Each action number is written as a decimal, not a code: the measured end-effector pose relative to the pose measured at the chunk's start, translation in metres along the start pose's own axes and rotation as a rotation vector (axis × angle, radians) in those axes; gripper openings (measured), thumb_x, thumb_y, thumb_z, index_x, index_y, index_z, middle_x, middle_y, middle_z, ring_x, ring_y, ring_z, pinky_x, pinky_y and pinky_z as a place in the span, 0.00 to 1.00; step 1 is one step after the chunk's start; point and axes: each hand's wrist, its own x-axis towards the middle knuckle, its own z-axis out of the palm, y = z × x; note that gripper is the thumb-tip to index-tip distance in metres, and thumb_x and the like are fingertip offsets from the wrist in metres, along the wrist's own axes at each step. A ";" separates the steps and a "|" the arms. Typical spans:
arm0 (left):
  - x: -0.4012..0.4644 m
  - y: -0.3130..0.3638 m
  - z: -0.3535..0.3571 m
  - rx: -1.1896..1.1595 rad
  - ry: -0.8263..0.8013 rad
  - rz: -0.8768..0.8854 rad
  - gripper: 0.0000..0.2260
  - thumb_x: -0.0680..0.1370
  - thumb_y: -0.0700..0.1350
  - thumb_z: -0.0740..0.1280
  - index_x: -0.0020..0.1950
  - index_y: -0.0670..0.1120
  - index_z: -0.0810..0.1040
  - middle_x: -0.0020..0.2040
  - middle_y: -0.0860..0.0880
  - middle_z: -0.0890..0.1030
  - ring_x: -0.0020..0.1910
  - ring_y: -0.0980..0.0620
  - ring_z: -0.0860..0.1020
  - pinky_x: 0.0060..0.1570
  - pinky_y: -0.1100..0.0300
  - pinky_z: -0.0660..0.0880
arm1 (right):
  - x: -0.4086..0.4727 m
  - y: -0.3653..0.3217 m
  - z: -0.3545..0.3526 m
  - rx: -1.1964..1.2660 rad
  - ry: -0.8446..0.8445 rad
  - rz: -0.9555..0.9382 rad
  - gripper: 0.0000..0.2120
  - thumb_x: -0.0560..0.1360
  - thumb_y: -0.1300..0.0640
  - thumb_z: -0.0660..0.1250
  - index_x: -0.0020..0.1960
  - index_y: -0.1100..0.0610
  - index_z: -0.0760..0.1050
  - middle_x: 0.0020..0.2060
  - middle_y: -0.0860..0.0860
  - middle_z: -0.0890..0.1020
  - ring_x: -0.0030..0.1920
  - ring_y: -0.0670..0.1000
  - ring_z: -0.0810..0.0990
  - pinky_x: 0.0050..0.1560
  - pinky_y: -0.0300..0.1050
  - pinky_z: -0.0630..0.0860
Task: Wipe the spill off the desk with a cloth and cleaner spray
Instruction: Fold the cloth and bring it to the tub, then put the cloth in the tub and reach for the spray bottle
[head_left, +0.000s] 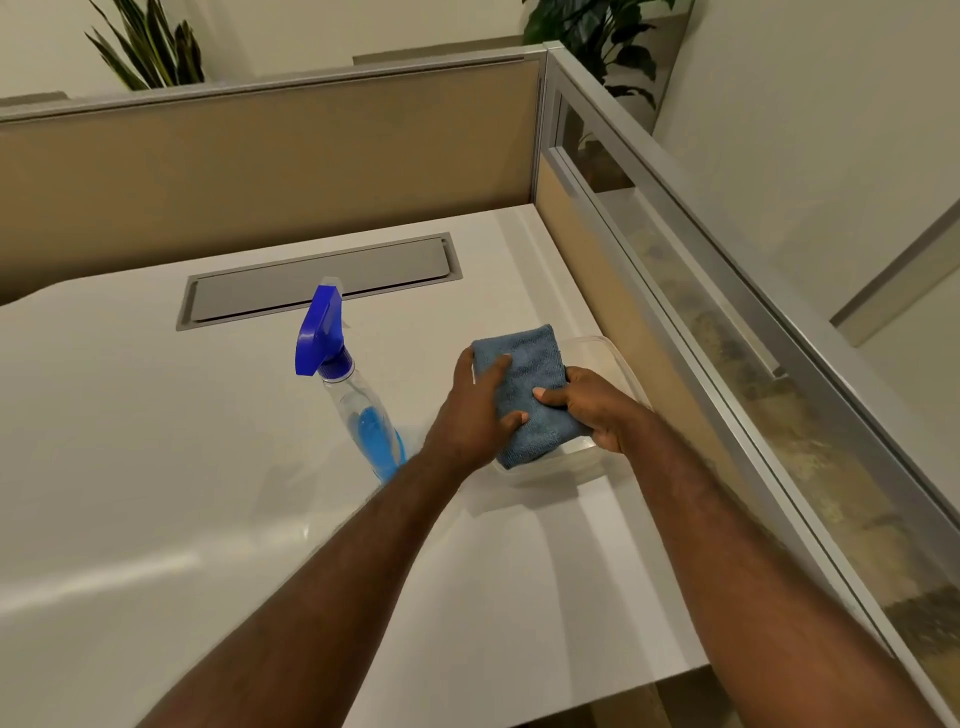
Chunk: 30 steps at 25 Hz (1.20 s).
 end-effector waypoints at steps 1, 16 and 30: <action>0.000 0.002 0.003 0.141 -0.028 -0.028 0.34 0.76 0.52 0.69 0.77 0.50 0.56 0.79 0.42 0.48 0.71 0.42 0.65 0.68 0.51 0.64 | 0.001 0.000 0.001 -0.012 0.006 0.034 0.16 0.77 0.62 0.67 0.64 0.61 0.73 0.57 0.58 0.82 0.55 0.59 0.82 0.58 0.58 0.78; 0.010 0.006 0.013 0.871 -0.269 0.031 0.35 0.77 0.67 0.49 0.79 0.50 0.50 0.80 0.50 0.49 0.77 0.41 0.35 0.64 0.35 0.26 | -0.016 0.028 0.018 -0.869 0.360 -0.572 0.24 0.68 0.63 0.75 0.62 0.56 0.75 0.58 0.54 0.80 0.57 0.55 0.79 0.54 0.45 0.74; -0.024 0.000 -0.003 0.531 -0.240 0.105 0.27 0.81 0.61 0.51 0.77 0.52 0.58 0.79 0.50 0.57 0.78 0.45 0.47 0.73 0.41 0.43 | -0.017 0.003 0.007 -0.864 0.070 -0.339 0.18 0.75 0.63 0.67 0.65 0.58 0.75 0.61 0.56 0.80 0.59 0.55 0.79 0.58 0.44 0.74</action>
